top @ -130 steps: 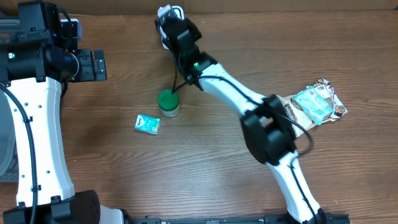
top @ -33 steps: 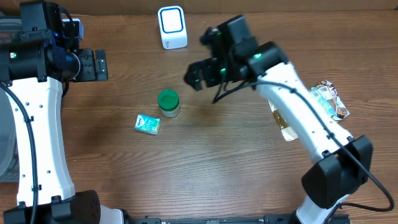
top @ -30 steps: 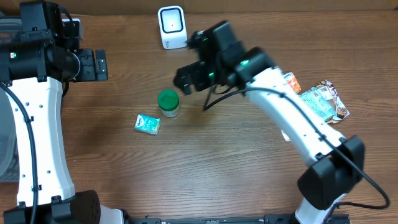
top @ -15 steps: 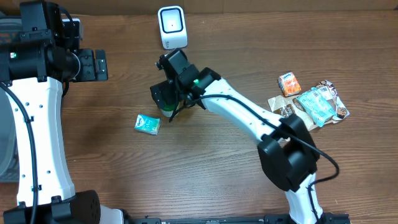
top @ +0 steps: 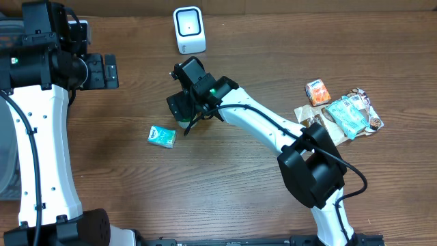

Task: Scan the item barcode
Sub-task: 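Move the right gripper left to the green-capped bottle, then lower the right gripper over the bottle and grasp its cap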

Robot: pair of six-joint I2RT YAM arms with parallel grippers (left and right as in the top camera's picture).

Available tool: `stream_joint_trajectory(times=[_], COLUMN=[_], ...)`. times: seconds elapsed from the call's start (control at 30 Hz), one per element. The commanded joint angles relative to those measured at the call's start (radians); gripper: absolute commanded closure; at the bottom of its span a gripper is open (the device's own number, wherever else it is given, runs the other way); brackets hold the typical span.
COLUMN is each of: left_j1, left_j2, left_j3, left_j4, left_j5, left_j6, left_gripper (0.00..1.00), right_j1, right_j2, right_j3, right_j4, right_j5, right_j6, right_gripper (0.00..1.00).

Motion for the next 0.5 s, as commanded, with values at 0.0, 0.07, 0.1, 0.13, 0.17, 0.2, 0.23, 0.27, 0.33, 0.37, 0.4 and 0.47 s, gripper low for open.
stream_joint_trajectory(times=[0.0, 0.07, 0.1, 0.13, 0.17, 0.2, 0.23, 0.27, 0.33, 0.37, 0.4, 0.47], left_j1=[-0.007, -0.007, -0.007, -0.007, -0.007, -0.006, -0.006, -0.006, -0.006, -0.007, -0.007, -0.007], left_j2=[0.005, 0.005, 0.005, 0.005, 0.005, 0.005, 0.005, 0.005, 0.005, 0.005, 0.005, 0.005], left_j3=[0.001, 0.001, 0.001, 0.001, 0.001, 0.001, 0.001, 0.001, 0.001, 0.001, 0.001, 0.001], left_j4=[-0.002, -0.002, -0.002, -0.002, -0.002, -0.002, -0.002, -0.002, -0.002, -0.002, -0.002, -0.002], left_j5=[-0.008, -0.008, -0.008, -0.008, -0.008, -0.009, -0.009, -0.008, -0.008, -0.008, -0.008, -0.008], left_j6=[0.015, 0.015, 0.016, 0.016, 0.015, 0.016, 0.015, 0.015, 0.016, 0.015, 0.015, 0.016], left_gripper=[0.01, 0.00, 0.00, 0.00, 0.00, 0.00, 0.00, 0.00, 0.01, 0.00, 0.01, 0.01], right_j1=[0.016, 0.023, 0.026, 0.030, 0.032, 0.034, 0.036, 0.037, 0.036, 0.036, 0.036, 0.036], right_j2=[0.022, 0.026, 0.028, 0.028, 0.029, 0.032, 0.034, 0.035, 0.037, 0.037, 0.037, 0.037], right_j3=[0.009, 0.009, 0.009, 0.009, 0.009, 0.009, 0.009, 0.009, 0.009, 0.009, 0.009, 0.009], right_j4=[0.010, 0.010, 0.010, 0.010, 0.010, 0.010, 0.010, 0.009, 0.002, -0.003, -0.007, -0.015], right_j5=[-0.012, -0.012, -0.012, -0.012, -0.011, -0.011, -0.011, -0.008, -0.007, 0.008, 0.027, 0.061], right_j6=[-0.008, -0.017, -0.025, -0.032, -0.035, -0.035, -0.035, -0.035, -0.057, -0.067, -0.069, -0.069], right_gripper=[0.10, 0.11, 0.11, 0.11, 0.11, 0.12, 0.14, 0.15, 0.18, 0.20, 0.22, 0.23])
